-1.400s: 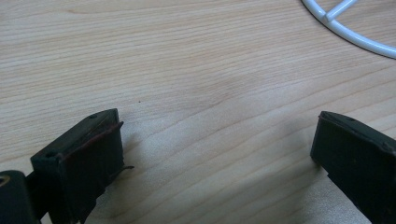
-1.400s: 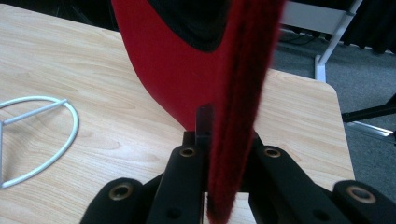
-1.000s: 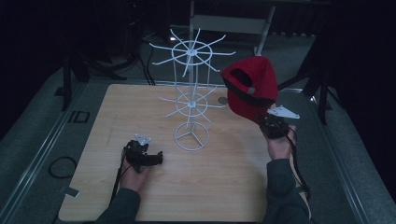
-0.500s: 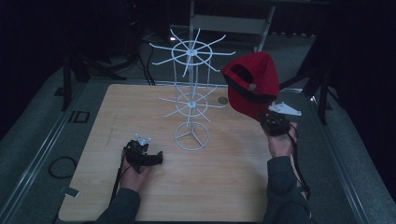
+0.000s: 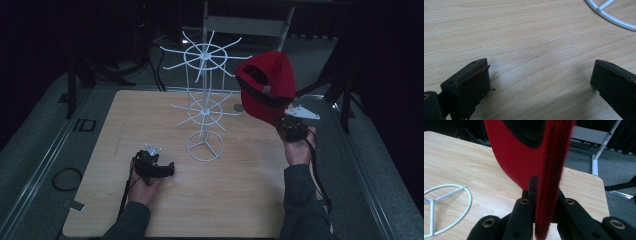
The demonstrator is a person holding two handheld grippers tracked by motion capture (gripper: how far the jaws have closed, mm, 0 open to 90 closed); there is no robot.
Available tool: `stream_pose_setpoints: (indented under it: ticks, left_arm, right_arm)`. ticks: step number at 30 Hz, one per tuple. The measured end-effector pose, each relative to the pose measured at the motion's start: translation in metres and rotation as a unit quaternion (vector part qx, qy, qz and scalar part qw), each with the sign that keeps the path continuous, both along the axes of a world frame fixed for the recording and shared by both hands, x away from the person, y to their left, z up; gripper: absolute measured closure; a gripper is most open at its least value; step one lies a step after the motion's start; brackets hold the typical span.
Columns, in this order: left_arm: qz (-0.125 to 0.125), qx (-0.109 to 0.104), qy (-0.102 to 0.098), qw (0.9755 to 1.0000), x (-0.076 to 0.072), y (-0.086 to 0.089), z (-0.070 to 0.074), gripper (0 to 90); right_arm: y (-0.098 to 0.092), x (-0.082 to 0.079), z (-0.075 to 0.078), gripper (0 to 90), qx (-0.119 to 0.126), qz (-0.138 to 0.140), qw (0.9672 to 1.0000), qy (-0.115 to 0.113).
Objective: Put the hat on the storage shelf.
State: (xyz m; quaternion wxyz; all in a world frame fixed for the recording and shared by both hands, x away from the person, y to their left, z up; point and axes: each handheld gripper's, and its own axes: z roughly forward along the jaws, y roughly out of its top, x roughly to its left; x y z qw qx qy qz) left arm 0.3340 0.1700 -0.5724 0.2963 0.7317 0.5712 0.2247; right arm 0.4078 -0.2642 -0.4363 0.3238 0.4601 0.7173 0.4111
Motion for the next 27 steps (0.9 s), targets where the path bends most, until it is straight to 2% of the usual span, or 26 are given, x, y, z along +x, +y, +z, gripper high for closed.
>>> stream_pose_setpoints:
  ticks: [16,27]
  left_arm:
    - [0.001,-0.001,0.000,1.0000,0.000,0.000,0.000,2.7]
    - [0.001,-0.001,0.000,1.0000,0.000,0.000,0.000,2.7]
  right_arm:
    - [-0.002,0.006,0.016,86.0,0.010,-0.005,0.9999,0.000]
    - [0.001,0.009,0.026,86.0,0.005,-0.003,1.0000,-0.001]
